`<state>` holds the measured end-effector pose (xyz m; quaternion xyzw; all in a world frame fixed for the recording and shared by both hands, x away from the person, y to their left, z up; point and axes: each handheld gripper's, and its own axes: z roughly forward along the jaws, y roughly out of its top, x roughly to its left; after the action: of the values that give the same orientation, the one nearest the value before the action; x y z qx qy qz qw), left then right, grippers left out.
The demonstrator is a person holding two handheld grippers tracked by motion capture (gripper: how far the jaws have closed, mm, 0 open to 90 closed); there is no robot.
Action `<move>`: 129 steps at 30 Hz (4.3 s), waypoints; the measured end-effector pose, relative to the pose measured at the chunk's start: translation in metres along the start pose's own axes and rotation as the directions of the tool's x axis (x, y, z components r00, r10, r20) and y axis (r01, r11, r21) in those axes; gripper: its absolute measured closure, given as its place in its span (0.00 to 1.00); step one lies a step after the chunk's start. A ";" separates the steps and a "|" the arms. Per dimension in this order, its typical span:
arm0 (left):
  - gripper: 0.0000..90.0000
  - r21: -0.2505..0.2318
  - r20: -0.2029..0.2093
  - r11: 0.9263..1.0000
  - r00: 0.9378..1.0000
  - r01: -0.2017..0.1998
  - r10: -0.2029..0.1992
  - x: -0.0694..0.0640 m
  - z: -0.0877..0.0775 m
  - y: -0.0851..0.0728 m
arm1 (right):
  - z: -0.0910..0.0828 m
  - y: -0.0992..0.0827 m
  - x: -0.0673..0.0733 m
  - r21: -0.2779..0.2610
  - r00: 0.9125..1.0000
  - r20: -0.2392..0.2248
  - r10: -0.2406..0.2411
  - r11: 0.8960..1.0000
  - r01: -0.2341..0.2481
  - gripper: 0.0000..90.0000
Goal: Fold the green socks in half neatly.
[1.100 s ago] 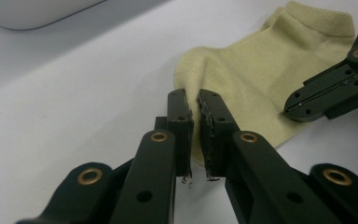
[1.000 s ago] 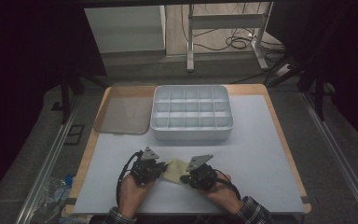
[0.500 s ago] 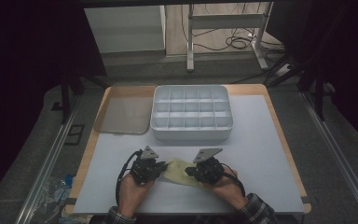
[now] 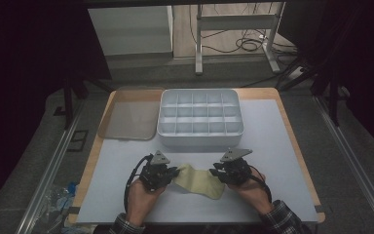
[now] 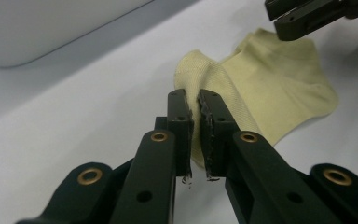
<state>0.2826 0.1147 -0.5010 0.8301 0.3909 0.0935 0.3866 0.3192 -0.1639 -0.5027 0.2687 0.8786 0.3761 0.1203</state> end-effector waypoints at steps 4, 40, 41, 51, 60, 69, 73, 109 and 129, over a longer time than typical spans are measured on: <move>0.93 -0.003 0.008 1.000 1.000 -0.008 0.008 -0.003 0.001 0.004 | 0.001 -0.005 -0.003 0.008 1.000 0.013 0.004 1.000 -0.004 0.77; 0.92 0.054 0.122 0.992 0.987 -0.116 0.109 -0.047 0.041 0.036 | -0.028 -0.027 -0.035 -0.020 0.992 0.081 0.101 0.995 -0.100 0.73; 0.92 0.054 0.122 0.992 0.987 -0.116 0.109 -0.047 0.041 0.036 | -0.028 -0.027 -0.035 -0.020 0.992 0.081 0.101 0.995 -0.100 0.73; 0.89 0.053 0.167 0.993 0.981 -0.103 0.093 -0.051 0.053 0.038 | -0.027 -0.034 -0.037 -0.007 0.991 0.079 0.108 0.994 -0.108 0.72; 0.85 0.038 0.210 0.993 0.973 -0.109 0.099 -0.059 0.055 0.045 | -0.028 -0.033 -0.038 -0.010 0.991 0.084 0.107 0.994 -0.107 0.71; 0.74 -0.024 0.236 0.992 0.964 -0.124 0.126 -0.070 0.054 0.055 | -0.028 -0.035 -0.040 -0.007 0.990 0.089 0.110 0.994 -0.109 0.70; 0.69 -0.052 0.170 0.990 0.976 -0.133 0.140 -0.062 0.044 0.058 | -0.029 -0.036 -0.041 -0.008 0.990 0.087 0.115 0.993 -0.115 0.70; 0.05 0.025 0.026 0.993 0.993 -0.116 0.115 -0.050 0.078 0.028 | -0.029 -0.039 -0.040 -0.005 0.989 0.074 0.128 0.992 -0.128 0.68; 0.10 -0.023 -0.049 0.998 0.997 -0.062 0.060 -0.014 0.039 0.001 | -0.027 -0.012 -0.009 -0.033 0.994 -0.063 0.084 0.996 -0.086 0.94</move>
<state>0.2915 0.0820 -0.5246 0.8343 0.3735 0.1300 0.3841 0.3103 -0.1921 -0.4929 0.2921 0.8627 0.4046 0.0818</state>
